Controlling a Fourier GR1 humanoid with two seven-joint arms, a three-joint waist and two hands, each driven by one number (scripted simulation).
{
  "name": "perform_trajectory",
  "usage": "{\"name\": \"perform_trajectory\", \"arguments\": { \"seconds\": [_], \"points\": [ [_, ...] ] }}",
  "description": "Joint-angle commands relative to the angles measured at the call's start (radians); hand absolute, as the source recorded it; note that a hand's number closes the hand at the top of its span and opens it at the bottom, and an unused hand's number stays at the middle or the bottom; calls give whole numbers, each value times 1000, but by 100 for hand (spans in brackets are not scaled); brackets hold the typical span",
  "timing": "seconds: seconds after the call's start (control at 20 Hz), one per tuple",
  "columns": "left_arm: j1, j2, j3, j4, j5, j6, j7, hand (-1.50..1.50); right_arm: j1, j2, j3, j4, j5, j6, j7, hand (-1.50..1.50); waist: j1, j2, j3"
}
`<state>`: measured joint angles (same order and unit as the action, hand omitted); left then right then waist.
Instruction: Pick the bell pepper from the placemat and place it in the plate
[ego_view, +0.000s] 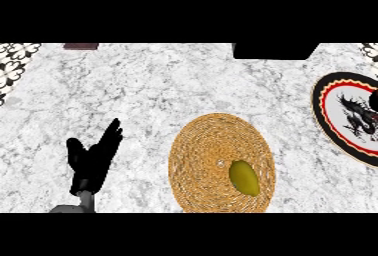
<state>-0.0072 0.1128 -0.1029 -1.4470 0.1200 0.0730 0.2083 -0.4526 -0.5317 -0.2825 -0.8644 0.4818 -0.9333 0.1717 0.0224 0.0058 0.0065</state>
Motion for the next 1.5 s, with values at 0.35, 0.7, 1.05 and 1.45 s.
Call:
{"name": "perform_trajectory", "arguments": {
  "seconds": [0.35, 0.7, 1.05, 1.45],
  "points": [
    [-16, 10, 3, -4, 14, -24, 49, 0, -98, -80, -103, 414, -154, 347, -224, -150, 20, 12, 0],
    [11, -16, -14, 11, -12, -5, 1, 0, -161, -71, -259, 418, -305, 357, -496, -150, 20, 14, 1],
    [43, 4, 1, -42, 4, -15, 39, 0, -117, -114, -440, 487, -482, 460, -706, -150, 7, 6, -2],
    [38, 1, 27, 31, -5, -26, -13, 0, 64, -113, -436, 476, -564, 813, -785, -150, -24, -5, -6]
  ]
}}
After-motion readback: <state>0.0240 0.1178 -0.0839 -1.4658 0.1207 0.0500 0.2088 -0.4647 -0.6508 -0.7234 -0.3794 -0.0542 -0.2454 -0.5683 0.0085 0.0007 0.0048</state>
